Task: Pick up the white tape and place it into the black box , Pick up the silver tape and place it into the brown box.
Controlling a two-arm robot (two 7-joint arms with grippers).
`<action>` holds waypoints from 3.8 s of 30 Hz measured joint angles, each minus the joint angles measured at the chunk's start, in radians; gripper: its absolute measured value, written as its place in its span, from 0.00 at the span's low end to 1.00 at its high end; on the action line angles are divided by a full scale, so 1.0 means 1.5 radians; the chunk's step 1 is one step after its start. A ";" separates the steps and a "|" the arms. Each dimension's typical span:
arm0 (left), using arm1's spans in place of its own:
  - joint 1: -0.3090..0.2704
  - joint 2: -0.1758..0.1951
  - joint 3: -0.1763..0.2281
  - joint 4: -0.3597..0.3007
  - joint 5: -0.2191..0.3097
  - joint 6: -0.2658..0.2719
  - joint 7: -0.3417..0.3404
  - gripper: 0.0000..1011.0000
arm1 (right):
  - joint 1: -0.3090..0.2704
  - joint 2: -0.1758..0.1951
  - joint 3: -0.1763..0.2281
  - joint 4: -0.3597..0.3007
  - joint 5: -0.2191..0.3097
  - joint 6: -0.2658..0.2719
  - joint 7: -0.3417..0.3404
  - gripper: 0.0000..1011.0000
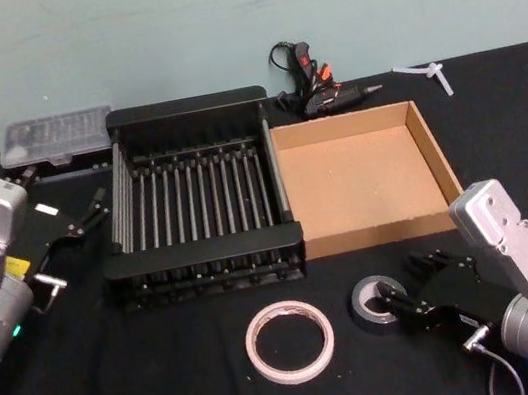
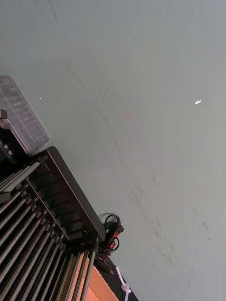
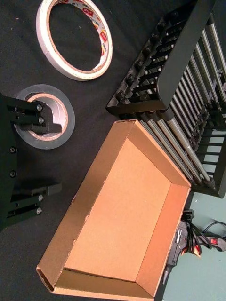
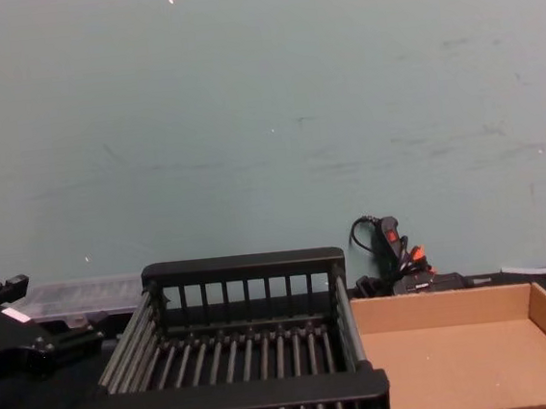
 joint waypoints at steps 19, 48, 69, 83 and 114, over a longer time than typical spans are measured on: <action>0.000 0.000 0.000 0.000 0.000 0.000 0.000 0.99 | 0.000 0.001 0.000 0.000 0.001 -0.001 -0.001 0.13; 0.000 0.000 0.000 0.000 0.000 0.000 0.000 0.99 | 0.008 -0.021 0.050 -0.052 0.001 -0.032 0.053 0.13; 0.000 0.000 0.000 0.000 0.000 0.000 0.000 0.99 | 0.127 -0.059 0.044 0.023 -0.028 -0.060 0.043 0.13; 0.000 0.000 0.000 0.000 0.000 0.000 0.000 0.99 | 0.248 -0.113 0.031 0.166 -0.076 -0.063 0.018 0.13; 0.000 0.000 0.000 0.000 0.000 0.000 0.000 0.99 | 0.375 -0.205 0.027 0.437 -0.142 -0.077 -0.002 0.13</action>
